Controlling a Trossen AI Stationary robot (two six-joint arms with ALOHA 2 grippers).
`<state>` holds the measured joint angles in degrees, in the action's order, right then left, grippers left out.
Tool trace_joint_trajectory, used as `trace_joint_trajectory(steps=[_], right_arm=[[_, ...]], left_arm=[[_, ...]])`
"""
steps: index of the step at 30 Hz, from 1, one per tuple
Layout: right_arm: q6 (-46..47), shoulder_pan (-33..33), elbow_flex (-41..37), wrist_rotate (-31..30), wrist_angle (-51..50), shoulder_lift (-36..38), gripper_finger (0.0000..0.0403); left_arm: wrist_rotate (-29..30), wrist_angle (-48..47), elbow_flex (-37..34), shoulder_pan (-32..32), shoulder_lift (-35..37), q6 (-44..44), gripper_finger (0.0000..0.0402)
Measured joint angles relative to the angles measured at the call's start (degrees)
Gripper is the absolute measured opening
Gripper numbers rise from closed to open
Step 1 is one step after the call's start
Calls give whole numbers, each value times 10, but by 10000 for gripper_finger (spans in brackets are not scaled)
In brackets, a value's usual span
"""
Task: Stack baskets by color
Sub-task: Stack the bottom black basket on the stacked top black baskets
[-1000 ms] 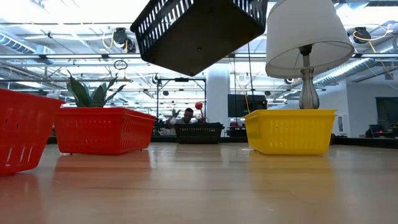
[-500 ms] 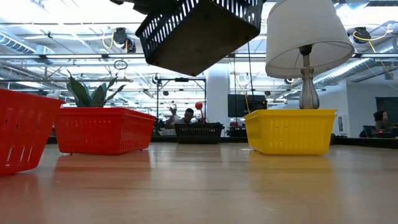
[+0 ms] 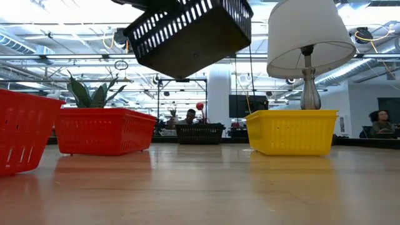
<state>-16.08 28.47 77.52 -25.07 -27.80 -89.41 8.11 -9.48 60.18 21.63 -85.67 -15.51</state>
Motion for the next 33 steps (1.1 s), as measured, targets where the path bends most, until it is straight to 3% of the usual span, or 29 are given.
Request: trace_joint_trajectory(steps=[7, 12, 24, 33], right_arm=[[68, 13, 0, -74, -3, 8, 163], [133, 34, 0, -112, -11, 38, 195], [397, 103, -2, -109, -124, 102, 202], [424, 140, -32, -109, -152, 101, 202]], left_arm=[[5, -15, 9, -22, 0, -27, 12], [2, -25, 21, -50, 0, -60, 14], [25, -18, 42, -199, 1, -175, 8], [25, 53, 42, -324, 1, -225, 12]])
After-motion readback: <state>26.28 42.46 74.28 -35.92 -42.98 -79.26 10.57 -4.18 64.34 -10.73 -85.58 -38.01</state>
